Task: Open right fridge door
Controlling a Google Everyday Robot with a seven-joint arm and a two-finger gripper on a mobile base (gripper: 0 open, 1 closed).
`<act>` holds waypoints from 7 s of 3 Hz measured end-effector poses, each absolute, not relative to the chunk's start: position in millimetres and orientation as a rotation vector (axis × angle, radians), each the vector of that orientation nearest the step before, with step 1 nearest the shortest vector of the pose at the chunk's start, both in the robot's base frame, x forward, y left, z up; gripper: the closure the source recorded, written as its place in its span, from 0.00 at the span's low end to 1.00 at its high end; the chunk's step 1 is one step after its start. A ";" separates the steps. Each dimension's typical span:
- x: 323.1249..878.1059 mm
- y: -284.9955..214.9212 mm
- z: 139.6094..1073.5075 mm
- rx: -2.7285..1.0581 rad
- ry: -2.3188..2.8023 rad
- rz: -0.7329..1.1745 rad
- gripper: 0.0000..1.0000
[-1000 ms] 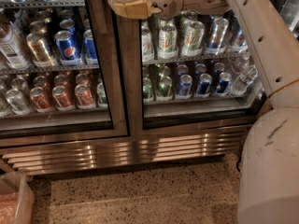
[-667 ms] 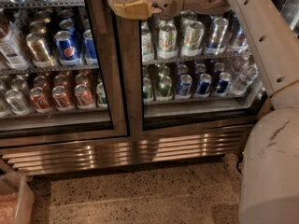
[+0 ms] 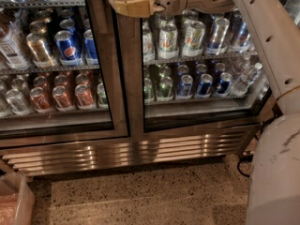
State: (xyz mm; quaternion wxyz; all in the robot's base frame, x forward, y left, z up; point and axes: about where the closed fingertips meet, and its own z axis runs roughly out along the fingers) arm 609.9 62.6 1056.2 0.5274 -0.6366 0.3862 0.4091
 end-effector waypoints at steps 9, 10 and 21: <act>562.1 57.4 1065.8 -1.508 0.991 0.996 1.00; 562.0 57.4 1065.8 -1.508 0.991 0.996 1.00; 514.1 42.5 1073.4 -1.496 1.088 0.987 1.00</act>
Offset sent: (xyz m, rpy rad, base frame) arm -0.1979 0.0447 0.0356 -0.0522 0.1919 -0.1304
